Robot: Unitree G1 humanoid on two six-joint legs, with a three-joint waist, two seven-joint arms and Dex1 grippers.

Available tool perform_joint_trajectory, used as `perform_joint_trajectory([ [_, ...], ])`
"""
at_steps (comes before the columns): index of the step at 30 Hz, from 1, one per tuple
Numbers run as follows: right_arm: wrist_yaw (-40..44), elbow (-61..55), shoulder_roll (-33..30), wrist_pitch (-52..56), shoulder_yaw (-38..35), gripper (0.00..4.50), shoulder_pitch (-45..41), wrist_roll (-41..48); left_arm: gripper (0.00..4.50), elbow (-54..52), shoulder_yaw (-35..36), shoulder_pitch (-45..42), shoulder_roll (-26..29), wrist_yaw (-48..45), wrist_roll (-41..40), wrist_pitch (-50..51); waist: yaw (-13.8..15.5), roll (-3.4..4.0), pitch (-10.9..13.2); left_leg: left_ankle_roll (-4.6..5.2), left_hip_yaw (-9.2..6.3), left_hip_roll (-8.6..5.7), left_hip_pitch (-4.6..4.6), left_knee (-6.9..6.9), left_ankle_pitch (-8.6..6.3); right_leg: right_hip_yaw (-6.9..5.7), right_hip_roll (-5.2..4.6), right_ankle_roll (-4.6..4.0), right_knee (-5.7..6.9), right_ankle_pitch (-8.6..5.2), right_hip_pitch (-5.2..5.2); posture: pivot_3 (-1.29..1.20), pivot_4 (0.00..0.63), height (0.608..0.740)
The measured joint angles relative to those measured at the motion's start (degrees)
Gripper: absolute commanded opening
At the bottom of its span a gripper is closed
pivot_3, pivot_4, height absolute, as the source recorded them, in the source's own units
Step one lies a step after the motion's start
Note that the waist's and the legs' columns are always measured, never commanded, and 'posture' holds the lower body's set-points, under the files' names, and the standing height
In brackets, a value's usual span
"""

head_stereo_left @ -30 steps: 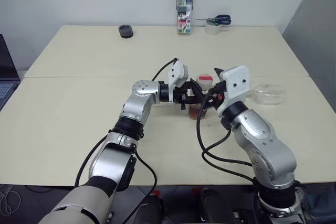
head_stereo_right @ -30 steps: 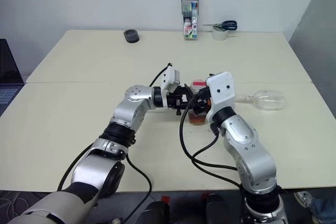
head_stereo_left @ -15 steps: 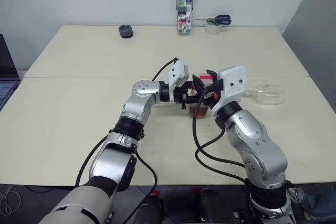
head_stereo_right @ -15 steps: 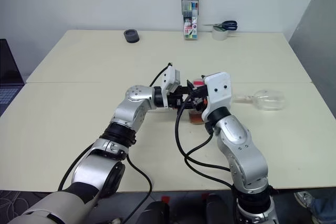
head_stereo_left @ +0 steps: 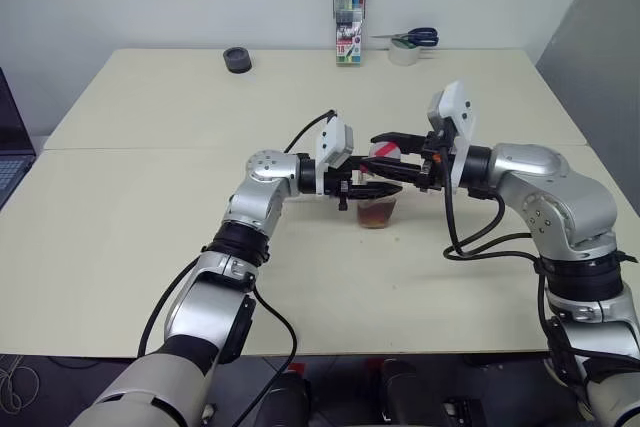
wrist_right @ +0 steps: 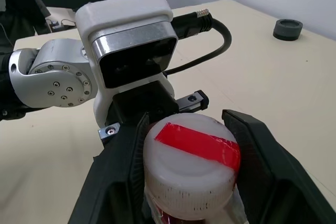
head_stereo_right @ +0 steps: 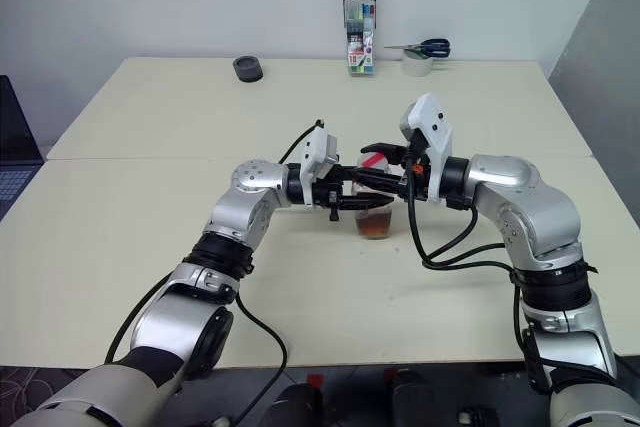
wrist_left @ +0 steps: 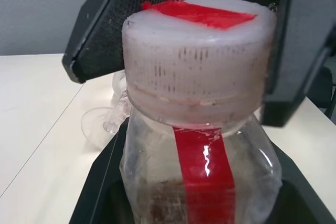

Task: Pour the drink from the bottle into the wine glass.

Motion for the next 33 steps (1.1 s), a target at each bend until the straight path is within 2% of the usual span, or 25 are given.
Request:
perform_joint_trajectory([
  [2,-1.68,-2.19,0.33,-0.56,0.03,3.88,1.40,-0.19,1.82,-0.47,0.00,0.23,-0.29,0.75,-0.07,0.53,0.12,0.00,0.00,-0.10,-0.05,-0.02,-0.05,0.03,0.05,-0.02,-0.05,0.00,0.00,0.00,-0.01,0.00,0.150,0.740],
  [3,-2.71,-5.06,-0.19,-0.64,-0.14,3.91,2.90,-0.15,1.82,-0.98,0.01,0.59,-0.25,0.89,-0.20,0.84,0.33,0.00,0.00,-0.15,-0.15,-0.02,-0.12,0.07,0.08,-0.06,-0.07,0.00,-0.01,0.00,-0.01,0.00,0.150,0.740],
  [9,-10.92,-16.45,0.41,0.75,-2.19,3.91,9.83,-0.23,1.81,-2.49,0.01,1.38,-0.10,0.68,-0.56,1.52,0.52,0.00,0.00,-0.19,-0.11,-0.09,-0.19,0.15,0.10,-0.02,-0.11,0.01,-0.01,0.00,-0.02,0.00,0.150,0.740],
  [15,-18.35,-17.56,3.95,-1.92,0.21,3.91,10.38,-4.98,1.80,-2.48,0.03,1.37,-0.53,0.85,-0.57,1.78,0.12,0.00,0.00,-0.18,-0.10,-0.01,-0.10,0.10,0.10,-0.02,0.04,0.01,0.02,0.00,-0.02,0.00,0.150,0.740],
  [23,-19.91,-15.59,3.36,-4.95,0.20,3.91,10.99,-8.05,1.80,-2.30,0.00,1.37,-0.57,0.72,-0.55,1.77,0.18,0.00,0.00,-0.19,-0.08,-0.04,-0.11,0.10,0.11,-0.01,0.01,0.01,0.01,0.00,-0.02,0.00,0.150,0.740],
  [33,-19.78,-20.80,-0.08,-2.16,-3.15,3.91,15.59,-4.62,1.80,-1.78,-0.25,1.31,-0.78,0.78,-0.45,1.76,0.22,0.00,0.00,-0.13,-0.08,-0.03,-0.12,0.10,0.08,-0.01,0.02,0.01,0.00,0.00,-0.02,0.00,0.150,0.740],
])
